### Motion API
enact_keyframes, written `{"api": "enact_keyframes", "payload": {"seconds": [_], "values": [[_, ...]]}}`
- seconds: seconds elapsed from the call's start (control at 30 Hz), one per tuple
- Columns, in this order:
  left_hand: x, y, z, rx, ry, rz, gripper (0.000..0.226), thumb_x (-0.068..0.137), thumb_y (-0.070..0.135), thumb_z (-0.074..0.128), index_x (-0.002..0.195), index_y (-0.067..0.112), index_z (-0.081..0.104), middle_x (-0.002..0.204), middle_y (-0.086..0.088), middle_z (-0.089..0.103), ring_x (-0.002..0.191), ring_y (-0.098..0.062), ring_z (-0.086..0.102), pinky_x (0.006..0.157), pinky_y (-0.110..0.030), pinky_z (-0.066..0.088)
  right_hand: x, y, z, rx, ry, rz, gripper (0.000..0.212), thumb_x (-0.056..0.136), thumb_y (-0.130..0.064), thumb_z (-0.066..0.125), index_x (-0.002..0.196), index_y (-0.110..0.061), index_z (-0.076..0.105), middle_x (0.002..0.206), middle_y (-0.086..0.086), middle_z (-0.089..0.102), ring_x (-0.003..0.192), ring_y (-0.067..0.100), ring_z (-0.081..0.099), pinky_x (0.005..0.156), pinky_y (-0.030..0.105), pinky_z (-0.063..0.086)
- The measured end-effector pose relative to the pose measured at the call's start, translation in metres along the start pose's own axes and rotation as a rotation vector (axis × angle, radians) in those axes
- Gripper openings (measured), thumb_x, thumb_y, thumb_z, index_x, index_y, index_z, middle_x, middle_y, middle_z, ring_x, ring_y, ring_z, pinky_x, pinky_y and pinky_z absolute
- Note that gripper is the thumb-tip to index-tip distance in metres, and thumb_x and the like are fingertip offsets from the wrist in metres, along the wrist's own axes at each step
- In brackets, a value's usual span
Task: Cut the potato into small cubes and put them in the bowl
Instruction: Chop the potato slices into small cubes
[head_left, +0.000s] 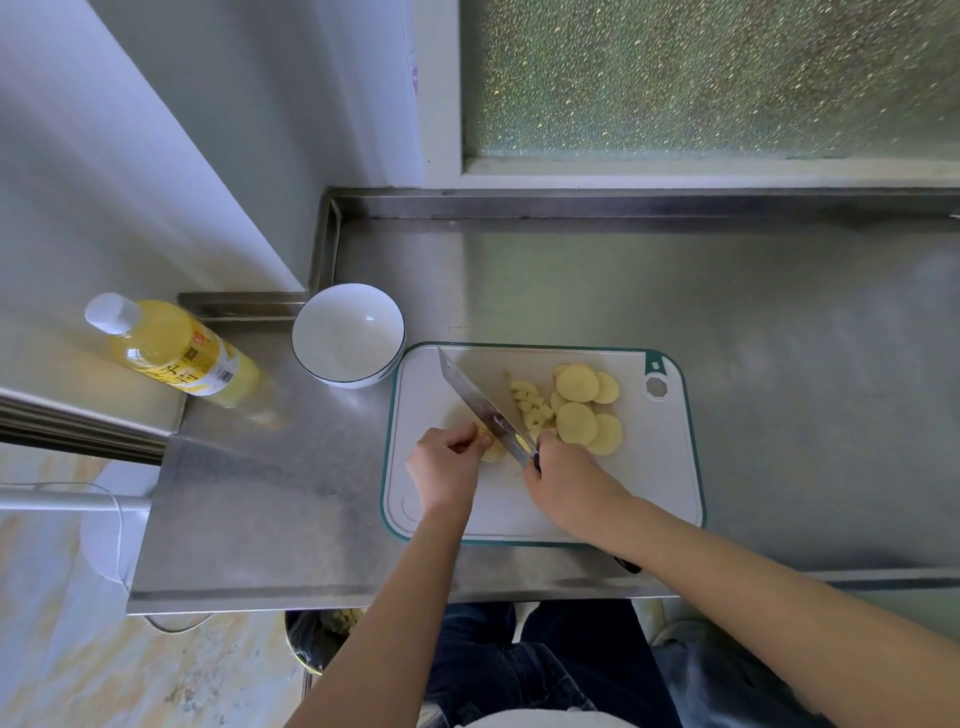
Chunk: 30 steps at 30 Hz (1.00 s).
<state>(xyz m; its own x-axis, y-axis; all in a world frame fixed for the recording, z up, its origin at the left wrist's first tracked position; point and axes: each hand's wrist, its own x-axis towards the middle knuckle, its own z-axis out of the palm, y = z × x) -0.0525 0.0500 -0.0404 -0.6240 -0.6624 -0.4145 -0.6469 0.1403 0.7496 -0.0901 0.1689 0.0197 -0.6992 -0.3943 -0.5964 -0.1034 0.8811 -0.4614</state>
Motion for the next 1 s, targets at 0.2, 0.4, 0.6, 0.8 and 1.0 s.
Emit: {"api": "enact_keyframes", "payload": {"seconds": [0.2, 0.4, 0.6, 0.8, 1.0], "values": [[0.001, 0.000, -0.001, -0.015, -0.019, 0.006, 0.018, 0.075, 0.014, 0.076, 0.092, 0.010, 0.074, 0.086, -0.001, 0.067, 0.075, -0.013, 0.058, 0.071, -0.022, 0.043, 0.004, 0.004, 0.014, 0.023, -0.004, 0.006, 0.011, 0.098, -0.018, 0.036, 0.089, -0.011, 0.035, 0.063, -0.003, 0.036, 0.062, 0.019, 0.043, 0.046, 0.021, 0.022], [0.002, -0.002, -0.001, -0.044, -0.025, 0.007, 0.018, 0.073, 0.014, 0.077, 0.090, 0.010, 0.074, 0.084, 0.000, 0.064, 0.075, -0.013, 0.059, 0.072, -0.024, 0.047, 0.007, 0.011, 0.022, 0.068, -0.006, 0.017, 0.012, 0.098, -0.020, 0.036, 0.092, -0.010, 0.040, 0.064, -0.001, 0.041, 0.061, 0.020, 0.044, 0.051, 0.029, 0.031], [0.001, -0.008, 0.001, -0.082, -0.005, 0.027, 0.021, 0.073, 0.016, 0.077, 0.093, 0.010, 0.073, 0.081, 0.004, 0.061, 0.067, -0.003, 0.057, 0.063, -0.009, 0.042, 0.006, 0.014, 0.023, 0.081, 0.016, 0.017, 0.013, 0.097, -0.019, 0.037, 0.091, -0.009, 0.042, 0.078, 0.011, 0.052, 0.071, 0.027, 0.049, 0.063, 0.033, 0.036], [-0.005, -0.012, 0.005, -0.110, 0.043, 0.085, 0.017, 0.075, 0.015, 0.076, 0.091, 0.011, 0.071, 0.083, 0.005, 0.060, 0.067, 0.001, 0.055, 0.059, -0.003, 0.042, 0.006, 0.015, 0.022, 0.077, 0.060, 0.006, 0.018, 0.096, -0.020, 0.038, 0.096, -0.005, 0.048, 0.078, 0.011, 0.054, 0.071, 0.028, 0.051, 0.065, 0.036, 0.041], [-0.011, -0.015, 0.008, -0.144, 0.083, 0.104, 0.011, 0.080, 0.011, 0.070, 0.090, 0.012, 0.067, 0.088, -0.001, 0.063, 0.068, 0.000, 0.056, 0.060, 0.000, 0.042, 0.004, 0.015, 0.021, 0.075, 0.067, -0.005, 0.021, 0.097, -0.021, 0.038, 0.099, -0.003, 0.049, 0.078, 0.012, 0.055, 0.070, 0.028, 0.053, 0.063, 0.034, 0.041]]}}
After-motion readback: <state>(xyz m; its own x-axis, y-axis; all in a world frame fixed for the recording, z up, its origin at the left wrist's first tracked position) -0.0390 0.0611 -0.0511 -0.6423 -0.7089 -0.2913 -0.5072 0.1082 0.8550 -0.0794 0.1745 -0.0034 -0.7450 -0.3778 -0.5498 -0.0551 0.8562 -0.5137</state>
